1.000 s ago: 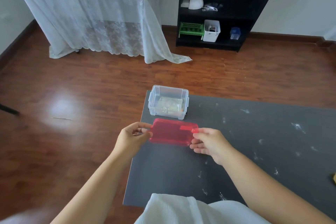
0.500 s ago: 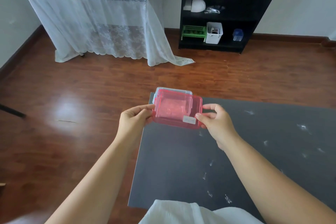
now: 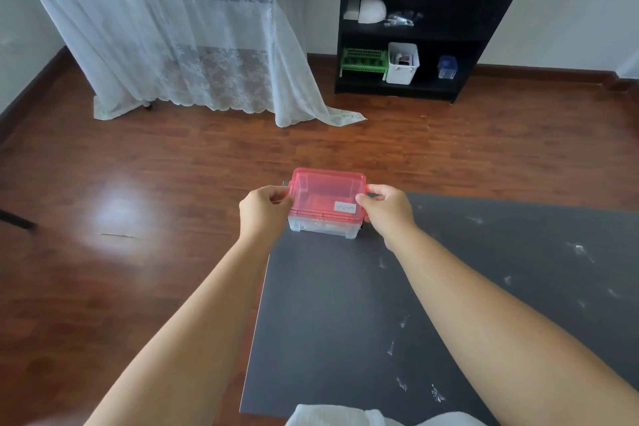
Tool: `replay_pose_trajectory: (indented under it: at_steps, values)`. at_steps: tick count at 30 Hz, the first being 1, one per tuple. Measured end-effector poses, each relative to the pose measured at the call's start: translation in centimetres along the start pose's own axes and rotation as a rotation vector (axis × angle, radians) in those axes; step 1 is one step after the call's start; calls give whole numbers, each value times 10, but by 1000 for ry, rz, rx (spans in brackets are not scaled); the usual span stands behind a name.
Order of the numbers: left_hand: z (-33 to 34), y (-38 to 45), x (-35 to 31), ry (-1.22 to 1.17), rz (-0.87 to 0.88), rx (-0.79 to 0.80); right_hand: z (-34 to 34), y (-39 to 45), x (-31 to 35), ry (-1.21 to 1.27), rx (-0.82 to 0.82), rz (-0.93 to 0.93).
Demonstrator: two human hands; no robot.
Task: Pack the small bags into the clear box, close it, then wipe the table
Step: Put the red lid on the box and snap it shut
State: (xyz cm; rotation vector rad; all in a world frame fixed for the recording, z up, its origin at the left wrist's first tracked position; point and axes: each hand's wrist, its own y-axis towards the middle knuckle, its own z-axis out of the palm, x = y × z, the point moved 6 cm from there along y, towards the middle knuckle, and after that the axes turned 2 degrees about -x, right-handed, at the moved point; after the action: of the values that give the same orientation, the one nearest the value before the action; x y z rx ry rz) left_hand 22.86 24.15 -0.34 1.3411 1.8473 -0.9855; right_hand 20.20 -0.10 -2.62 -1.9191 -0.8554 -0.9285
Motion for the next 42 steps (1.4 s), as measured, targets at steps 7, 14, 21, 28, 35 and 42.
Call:
replay_pose_trajectory:
  at_steps: [7,14,21,28,35,42]
  values:
    - [1,3,7,-19,-3,-15,2,4,-7,7,-14,5]
    - [2,3,16,-61,-43,-16,2,5,-9,-2,-15,-5]
    - [4,-2,33,-79,-86,-38,4,0,-16,-69,21,-12]
    - [15,-3,54,-139,-272,55,10,-1,-13,-192,73,-39]
    - [24,-12,64,-405,-335,198,17,-3,-13,-250,70,-52]
    - [18,-9,51,-181,-171,71,19,-6,-20,-183,85,45]
